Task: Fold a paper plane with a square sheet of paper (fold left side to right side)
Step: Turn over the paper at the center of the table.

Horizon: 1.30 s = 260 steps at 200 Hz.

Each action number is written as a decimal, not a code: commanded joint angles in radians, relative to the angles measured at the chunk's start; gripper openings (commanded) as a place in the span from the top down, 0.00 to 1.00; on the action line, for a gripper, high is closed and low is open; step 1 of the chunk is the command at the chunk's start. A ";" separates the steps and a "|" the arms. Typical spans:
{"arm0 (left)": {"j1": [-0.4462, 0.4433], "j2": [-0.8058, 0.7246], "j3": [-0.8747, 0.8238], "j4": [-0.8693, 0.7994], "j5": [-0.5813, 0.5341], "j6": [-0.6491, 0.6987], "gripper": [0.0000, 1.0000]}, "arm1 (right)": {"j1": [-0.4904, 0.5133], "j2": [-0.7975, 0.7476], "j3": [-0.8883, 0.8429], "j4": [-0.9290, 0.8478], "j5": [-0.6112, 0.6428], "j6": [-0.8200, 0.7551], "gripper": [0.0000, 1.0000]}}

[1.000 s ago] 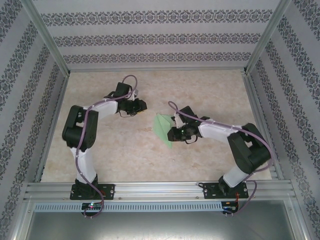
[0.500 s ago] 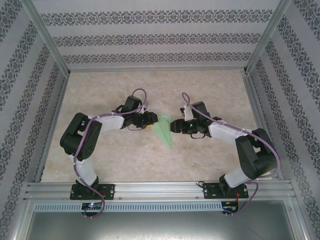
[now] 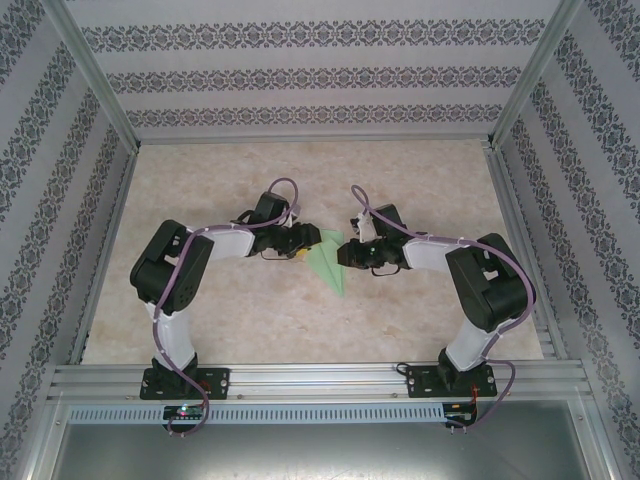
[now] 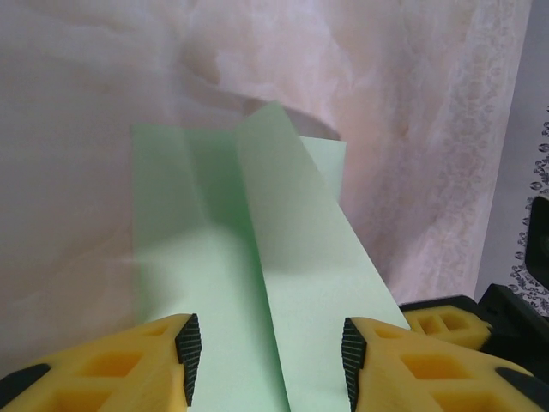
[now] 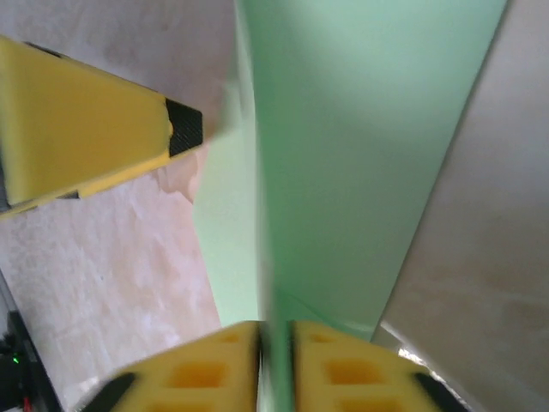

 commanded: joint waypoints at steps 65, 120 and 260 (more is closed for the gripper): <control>-0.032 0.064 0.095 0.016 0.033 -0.016 0.46 | -0.029 -0.033 -0.021 0.006 -0.009 -0.022 0.93; -0.040 0.131 0.164 0.014 0.061 -0.015 0.48 | -0.036 -0.044 -0.033 0.003 -0.017 -0.026 0.93; -0.031 -0.054 0.192 -0.025 0.019 0.107 0.96 | -0.261 -0.524 -0.274 0.033 -0.081 0.070 0.15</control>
